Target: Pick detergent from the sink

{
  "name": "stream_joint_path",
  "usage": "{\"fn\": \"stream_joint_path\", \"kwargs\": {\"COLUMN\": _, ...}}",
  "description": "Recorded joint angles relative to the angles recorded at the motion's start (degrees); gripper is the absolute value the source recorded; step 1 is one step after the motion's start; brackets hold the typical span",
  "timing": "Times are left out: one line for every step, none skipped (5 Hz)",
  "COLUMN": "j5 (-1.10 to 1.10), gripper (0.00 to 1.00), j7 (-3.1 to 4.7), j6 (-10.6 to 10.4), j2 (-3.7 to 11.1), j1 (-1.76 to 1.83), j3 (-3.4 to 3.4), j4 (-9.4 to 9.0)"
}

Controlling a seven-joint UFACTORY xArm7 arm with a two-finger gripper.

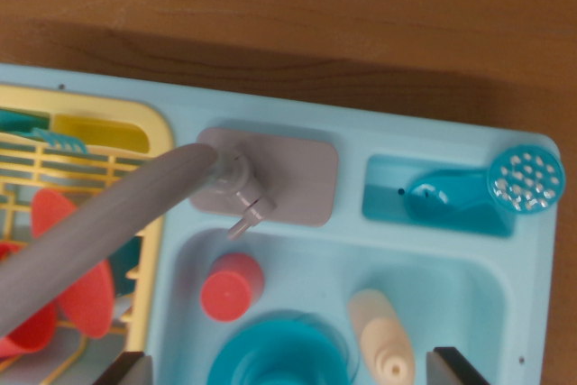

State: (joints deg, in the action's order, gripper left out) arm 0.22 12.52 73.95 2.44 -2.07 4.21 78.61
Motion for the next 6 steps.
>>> {"fn": "stream_joint_path", "kwargs": {"j5": 0.17, "gripper": 0.0, "j7": 1.67, "j6": -2.58, "j2": 0.52, "j1": -0.21, "j3": 0.27, "j4": -1.82}}
{"fn": "stream_joint_path", "kwargs": {"j5": 0.17, "gripper": 0.0, "j7": 1.67, "j6": -2.58, "j2": 0.52, "j1": -0.21, "j3": 0.27, "j4": -1.82}}
{"fn": "stream_joint_path", "kwargs": {"j5": 0.33, "gripper": 0.0, "j7": 3.3, "j6": -5.1, "j2": 1.02, "j1": -0.42, "j3": 0.53, "j4": -3.6}}
{"fn": "stream_joint_path", "kwargs": {"j5": 0.33, "gripper": 0.0, "j7": 3.3, "j6": -5.1, "j2": 1.02, "j1": -0.42, "j3": 0.53, "j4": -3.6}}
{"fn": "stream_joint_path", "kwargs": {"j5": 0.51, "gripper": 0.0, "j7": 5.06, "j6": -7.82, "j2": 1.57, "j1": -0.65, "j3": 0.82, "j4": -5.51}}
{"fn": "stream_joint_path", "kwargs": {"j5": 0.51, "gripper": 0.0, "j7": 5.06, "j6": -7.82, "j2": 1.57, "j1": -0.65, "j3": 0.82, "j4": -5.51}}
